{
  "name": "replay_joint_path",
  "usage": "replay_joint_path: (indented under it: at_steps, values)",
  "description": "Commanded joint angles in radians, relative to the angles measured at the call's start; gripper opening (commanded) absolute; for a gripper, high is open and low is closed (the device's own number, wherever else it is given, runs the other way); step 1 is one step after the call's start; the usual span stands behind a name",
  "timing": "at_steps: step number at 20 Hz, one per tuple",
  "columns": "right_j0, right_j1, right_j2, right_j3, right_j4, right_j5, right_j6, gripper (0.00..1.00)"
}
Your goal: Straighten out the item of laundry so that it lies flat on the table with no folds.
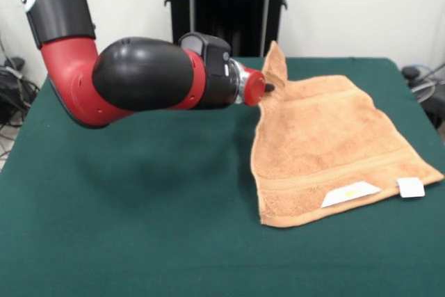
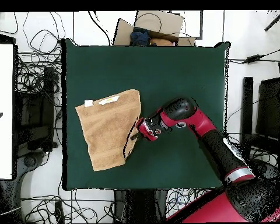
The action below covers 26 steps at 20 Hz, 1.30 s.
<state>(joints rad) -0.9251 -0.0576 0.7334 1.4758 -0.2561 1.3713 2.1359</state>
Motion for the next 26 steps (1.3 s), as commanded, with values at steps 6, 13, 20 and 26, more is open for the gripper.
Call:
replay_joint_path:
  at_steps: [6,13,20,26]
  values:
    - [0.031,0.036,-0.027,-0.141,-0.079,0.101,-0.286,0.0]
    - [0.041,0.065,-0.031,-0.208,-0.101,0.144,-0.318,0.0]
    - [0.045,0.092,-0.022,-0.28,-0.135,0.201,-0.348,0.0]
    - [0.05,0.122,-0.022,-0.343,-0.149,0.234,-0.384,0.0]
